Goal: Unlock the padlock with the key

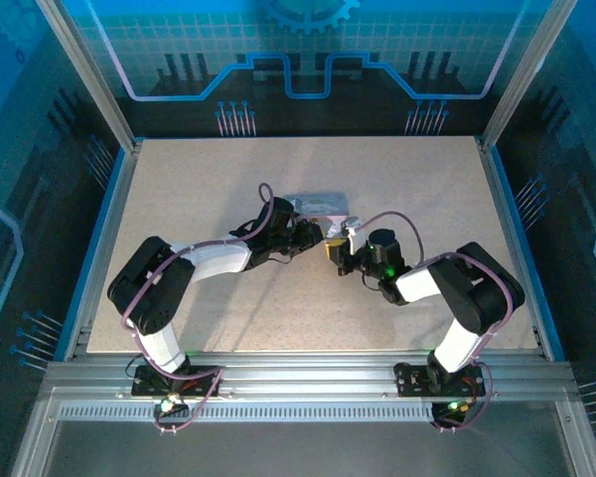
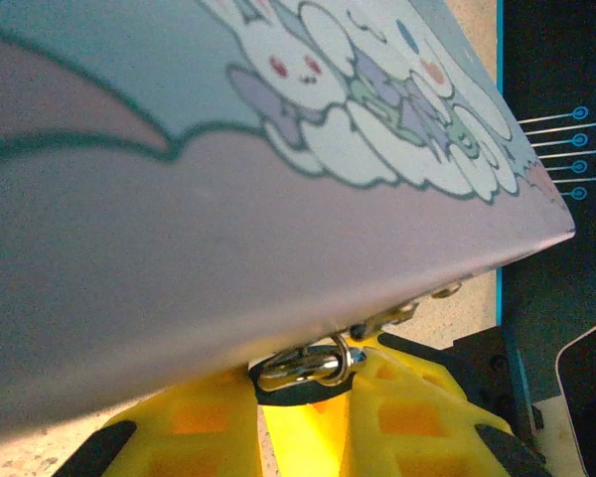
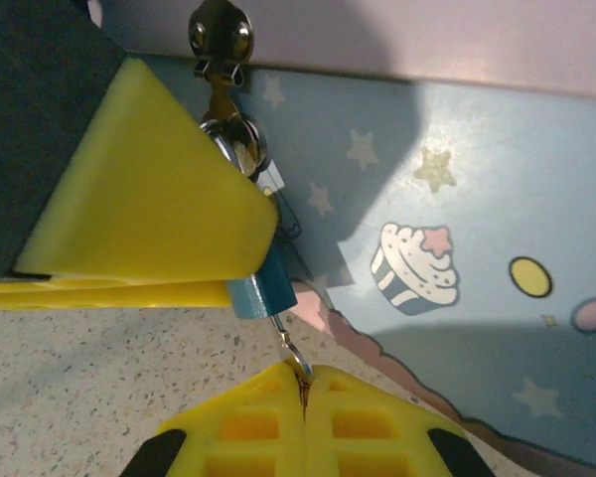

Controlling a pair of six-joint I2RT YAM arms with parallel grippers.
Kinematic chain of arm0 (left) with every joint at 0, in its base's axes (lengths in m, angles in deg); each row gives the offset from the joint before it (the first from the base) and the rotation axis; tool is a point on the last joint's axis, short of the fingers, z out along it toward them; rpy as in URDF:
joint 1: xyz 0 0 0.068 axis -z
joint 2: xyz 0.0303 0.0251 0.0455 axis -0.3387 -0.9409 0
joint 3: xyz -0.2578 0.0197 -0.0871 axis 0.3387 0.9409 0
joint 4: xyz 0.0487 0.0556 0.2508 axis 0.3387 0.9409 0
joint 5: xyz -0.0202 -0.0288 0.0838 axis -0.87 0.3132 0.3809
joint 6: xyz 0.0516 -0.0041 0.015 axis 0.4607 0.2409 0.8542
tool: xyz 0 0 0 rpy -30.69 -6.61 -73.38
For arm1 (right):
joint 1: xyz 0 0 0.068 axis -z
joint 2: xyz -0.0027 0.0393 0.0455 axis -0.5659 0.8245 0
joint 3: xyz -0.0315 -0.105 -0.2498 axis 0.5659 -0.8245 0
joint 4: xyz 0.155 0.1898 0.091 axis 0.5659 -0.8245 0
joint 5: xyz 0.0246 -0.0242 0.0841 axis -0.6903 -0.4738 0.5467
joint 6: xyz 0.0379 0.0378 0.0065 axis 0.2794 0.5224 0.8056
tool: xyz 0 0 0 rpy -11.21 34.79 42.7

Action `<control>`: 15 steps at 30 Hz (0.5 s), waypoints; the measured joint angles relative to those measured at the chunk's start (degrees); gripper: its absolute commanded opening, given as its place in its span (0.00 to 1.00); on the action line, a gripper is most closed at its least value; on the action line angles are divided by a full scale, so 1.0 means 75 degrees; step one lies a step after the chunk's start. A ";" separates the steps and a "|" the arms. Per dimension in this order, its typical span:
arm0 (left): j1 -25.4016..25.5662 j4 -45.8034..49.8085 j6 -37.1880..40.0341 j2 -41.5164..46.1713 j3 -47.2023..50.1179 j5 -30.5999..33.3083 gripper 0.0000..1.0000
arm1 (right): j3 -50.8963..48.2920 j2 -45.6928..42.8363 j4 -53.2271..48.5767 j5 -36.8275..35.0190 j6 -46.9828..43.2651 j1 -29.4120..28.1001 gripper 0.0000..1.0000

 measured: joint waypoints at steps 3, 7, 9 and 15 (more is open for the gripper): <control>-0.0012 -0.0009 -0.0003 0.0000 -0.0003 0.0050 0.08 | 0.0067 0.0047 0.0000 0.0079 0.0082 0.0023 0.00; -0.0012 -0.0044 -0.0073 0.0000 0.0000 0.0041 0.08 | 0.0143 0.0047 0.0023 0.0242 0.0189 0.0064 0.00; -0.0012 -0.0093 -0.0117 0.0000 -0.0003 0.0044 0.08 | 0.0169 0.0047 0.0020 0.0268 0.0230 0.0099 0.00; -0.0012 -0.0154 -0.0172 0.0000 0.0000 0.0050 0.08 | 0.0224 0.0047 -0.0029 0.0420 0.0367 0.0160 0.00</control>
